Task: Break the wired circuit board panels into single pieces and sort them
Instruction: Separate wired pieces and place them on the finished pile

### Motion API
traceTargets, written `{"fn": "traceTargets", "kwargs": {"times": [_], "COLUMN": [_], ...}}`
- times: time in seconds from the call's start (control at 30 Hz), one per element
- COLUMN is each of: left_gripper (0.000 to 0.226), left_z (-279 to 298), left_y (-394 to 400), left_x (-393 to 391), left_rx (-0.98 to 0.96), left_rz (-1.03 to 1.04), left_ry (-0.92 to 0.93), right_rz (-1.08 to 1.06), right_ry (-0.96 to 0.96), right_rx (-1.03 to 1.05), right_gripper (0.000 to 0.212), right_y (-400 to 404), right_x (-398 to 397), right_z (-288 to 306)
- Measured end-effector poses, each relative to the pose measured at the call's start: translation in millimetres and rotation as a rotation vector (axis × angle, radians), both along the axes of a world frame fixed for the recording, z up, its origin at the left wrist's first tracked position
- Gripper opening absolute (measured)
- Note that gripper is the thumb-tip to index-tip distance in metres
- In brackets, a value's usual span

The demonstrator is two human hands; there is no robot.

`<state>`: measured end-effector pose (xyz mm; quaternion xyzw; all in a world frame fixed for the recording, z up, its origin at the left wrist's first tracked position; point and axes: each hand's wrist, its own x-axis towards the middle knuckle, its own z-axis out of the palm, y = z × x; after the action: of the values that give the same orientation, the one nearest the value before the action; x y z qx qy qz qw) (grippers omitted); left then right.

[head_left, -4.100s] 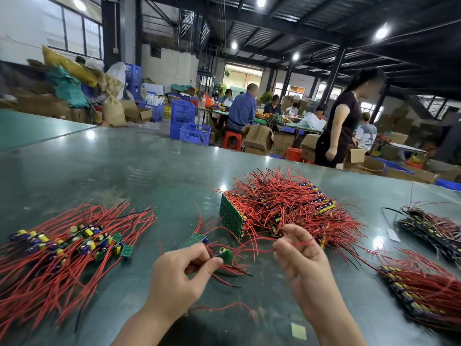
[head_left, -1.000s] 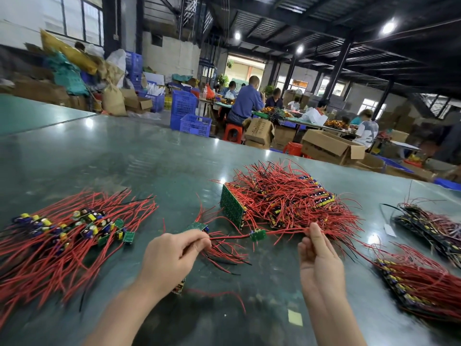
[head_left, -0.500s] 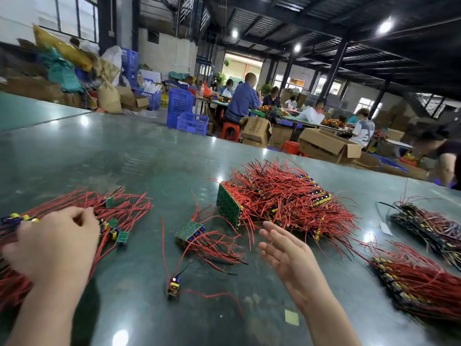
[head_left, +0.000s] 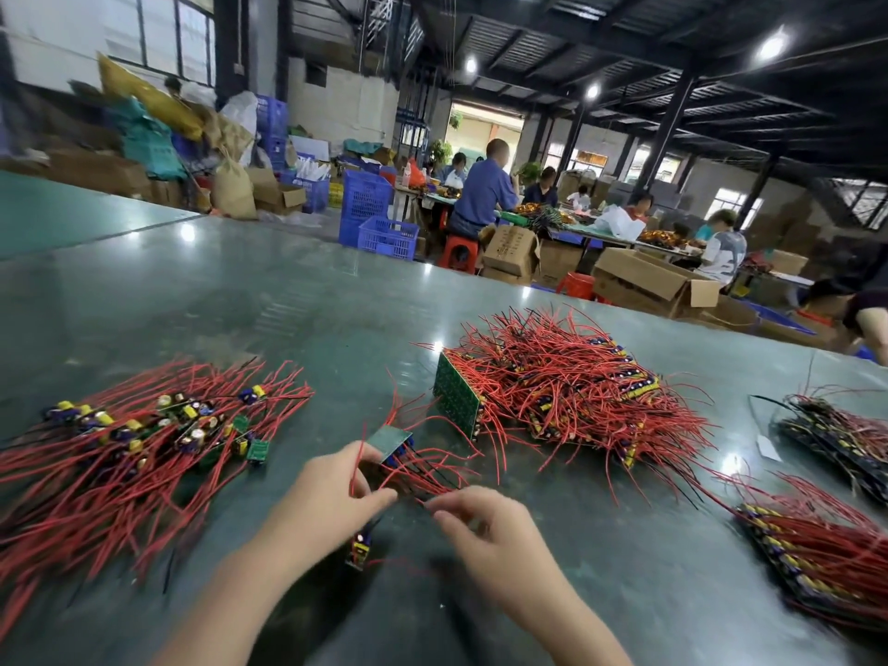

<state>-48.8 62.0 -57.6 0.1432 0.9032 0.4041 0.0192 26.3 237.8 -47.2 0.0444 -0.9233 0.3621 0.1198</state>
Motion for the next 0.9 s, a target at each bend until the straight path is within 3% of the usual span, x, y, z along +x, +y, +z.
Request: {"fn": "traceTargets", "kwargs": {"times": [0.07, 0.13, 0.33, 0.43, 0.53, 0.63, 0.73, 0.9], "left_gripper": [0.017, 0.014, 0.006, 0.029, 0.055, 0.082, 0.058, 0.056], "left_z": [-1, 2, 14, 16, 15, 15, 14, 15], "left_y": [4, 9, 20, 20, 18, 23, 26, 27], "left_x": [-2, 2, 12, 13, 14, 17, 19, 21], "left_rx": [0.183, 0.425, 1.046, 1.274, 1.256, 1.155, 1.222, 1.327], "left_rz": [0.044, 0.023, -0.001, -0.107, -0.263, -0.281, -0.252, -0.226], "left_ry": [-0.022, -0.097, -0.368, -0.524, -0.508, -0.472, -0.514, -0.486], "right_rz": [0.095, 0.137, 0.146, 0.089, 0.065, 0.042, -0.019, -0.019], "right_ry": [0.021, 0.022, 0.092, 0.150, 0.159, 0.135, 0.125, 0.188], "right_rx": [0.189, 0.224, 0.089, -0.034, -0.243, -0.298, -0.359, -0.425], "right_gripper": [0.020, 0.027, 0.029, 0.015, 0.021, 0.030, 0.024, 0.019], "right_y": [-5, -10, -17, -16, -16, -14, -12, -17], "right_x": [0, 0, 6, 8, 10, 9, 6, 8], "right_z": [-6, -9, -3, 4, 10, 13, 12, 9]}}
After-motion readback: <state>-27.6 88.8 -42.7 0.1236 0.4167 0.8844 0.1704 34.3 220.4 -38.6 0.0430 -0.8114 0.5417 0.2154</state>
